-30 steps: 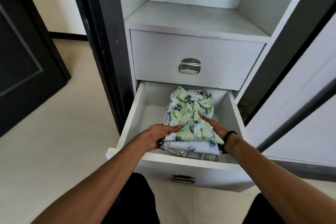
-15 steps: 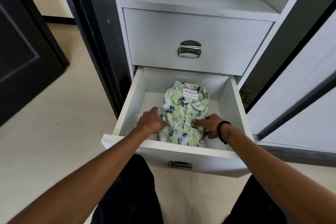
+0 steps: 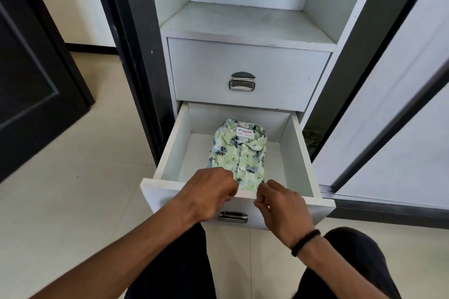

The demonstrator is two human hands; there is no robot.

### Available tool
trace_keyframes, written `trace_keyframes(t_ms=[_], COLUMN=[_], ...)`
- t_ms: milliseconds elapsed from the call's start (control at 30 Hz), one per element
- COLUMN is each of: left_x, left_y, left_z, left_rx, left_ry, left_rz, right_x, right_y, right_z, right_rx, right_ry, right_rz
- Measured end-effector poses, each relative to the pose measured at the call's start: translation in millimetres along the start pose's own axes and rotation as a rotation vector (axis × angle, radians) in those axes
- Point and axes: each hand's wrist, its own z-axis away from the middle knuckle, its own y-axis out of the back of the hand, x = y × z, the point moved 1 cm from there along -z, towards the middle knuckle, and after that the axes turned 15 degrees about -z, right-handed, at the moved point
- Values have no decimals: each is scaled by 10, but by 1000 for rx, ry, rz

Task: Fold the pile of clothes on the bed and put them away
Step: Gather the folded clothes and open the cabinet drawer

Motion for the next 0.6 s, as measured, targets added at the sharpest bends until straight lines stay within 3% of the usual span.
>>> trace_keyframes(t_ms=[100,167,300,367,500,600], left_x=[67,94,151,140,53,-70], left_y=[-99,-181,-322,-352,-347,-334], left_z=[39,74,58,8,-136,-319], left_rx=[85,166,277,302,322,320], left_ry=[106,171,254,278,301,298], left_rz=[19,62,96,109,92,94], right_x=[-39,-77,-171,-130,-34,26], right_y=[-128,-270,-709,-833,-1075,-1210], right_z=[127,252,288,137,-86,-215], right_rx=[147,205,238,260,274,313], right_ry=[-77,-299,-1048,-1274,-1432,-1401], right_rz=[-61,-268,-1271,-1596,-1739,-1761])
